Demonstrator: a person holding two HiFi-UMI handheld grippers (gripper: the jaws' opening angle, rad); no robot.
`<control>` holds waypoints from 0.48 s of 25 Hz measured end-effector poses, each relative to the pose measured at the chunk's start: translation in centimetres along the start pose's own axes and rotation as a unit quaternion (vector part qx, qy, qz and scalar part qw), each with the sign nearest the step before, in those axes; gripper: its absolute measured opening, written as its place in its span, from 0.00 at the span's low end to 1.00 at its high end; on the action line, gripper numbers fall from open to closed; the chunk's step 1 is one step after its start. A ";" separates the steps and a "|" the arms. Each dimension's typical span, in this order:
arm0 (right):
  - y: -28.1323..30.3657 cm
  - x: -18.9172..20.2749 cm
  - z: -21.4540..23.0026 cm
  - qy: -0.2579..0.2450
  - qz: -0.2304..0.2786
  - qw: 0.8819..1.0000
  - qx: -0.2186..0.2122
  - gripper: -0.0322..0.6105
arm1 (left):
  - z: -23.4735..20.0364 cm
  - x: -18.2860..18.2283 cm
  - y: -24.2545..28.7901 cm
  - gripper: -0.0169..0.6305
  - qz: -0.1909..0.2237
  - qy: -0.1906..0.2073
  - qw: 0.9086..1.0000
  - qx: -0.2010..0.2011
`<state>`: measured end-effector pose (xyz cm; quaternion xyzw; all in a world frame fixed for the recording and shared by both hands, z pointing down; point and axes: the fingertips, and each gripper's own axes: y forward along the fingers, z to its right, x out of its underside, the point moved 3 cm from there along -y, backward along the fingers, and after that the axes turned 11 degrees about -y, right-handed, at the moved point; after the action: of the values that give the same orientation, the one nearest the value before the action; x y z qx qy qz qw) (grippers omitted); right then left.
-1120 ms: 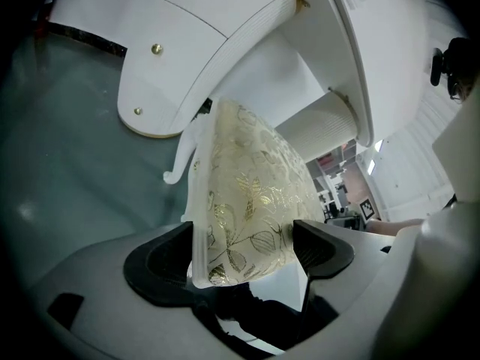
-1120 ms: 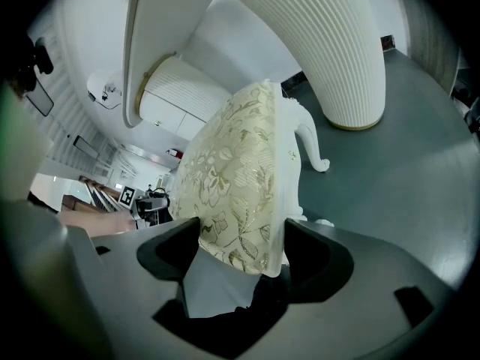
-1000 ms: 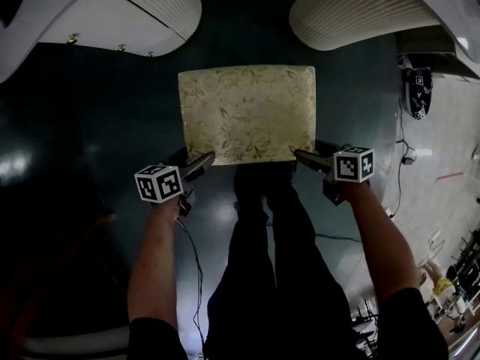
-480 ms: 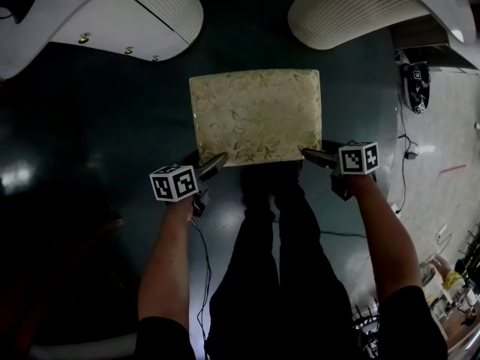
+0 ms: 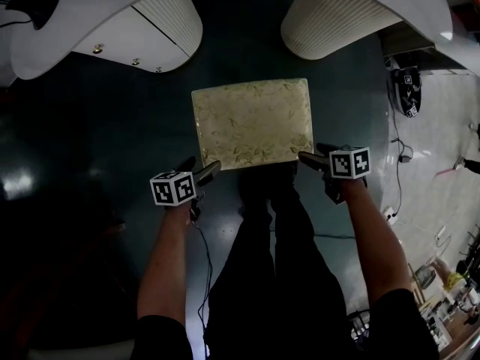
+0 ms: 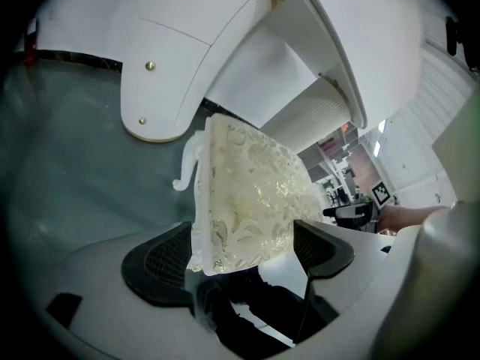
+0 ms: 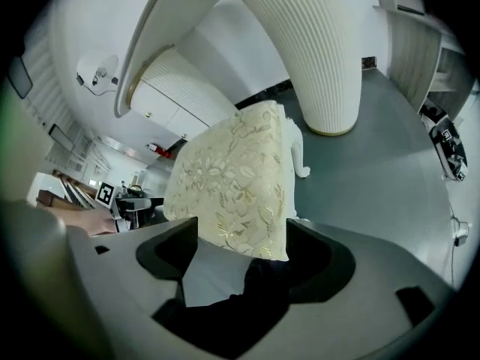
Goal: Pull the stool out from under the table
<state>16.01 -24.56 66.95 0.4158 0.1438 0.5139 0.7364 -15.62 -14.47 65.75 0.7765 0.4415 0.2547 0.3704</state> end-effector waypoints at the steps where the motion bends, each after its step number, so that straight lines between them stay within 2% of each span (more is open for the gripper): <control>1: -0.8 -0.5 -0.1 0.007 0.009 1.000 0.001 0.56 | 0.5 -0.6 -0.5 0.67 0.004 0.001 1.000 -0.002; 6: -5.3 -4.5 -3.9 0.020 0.053 0.998 -0.009 0.56 | 4.7 -4.5 -4.6 0.67 0.011 0.016 1.000 0.022; 12: -13.0 -5.3 -10.9 -0.015 0.084 0.996 -0.033 0.56 | 12.8 -5.3 -11.4 0.67 0.049 0.030 0.995 0.080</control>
<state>15.06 -25.80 49.24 0.4097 0.0805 0.5723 0.7059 -14.58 -19.74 48.60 0.8165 0.4325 0.2595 0.2810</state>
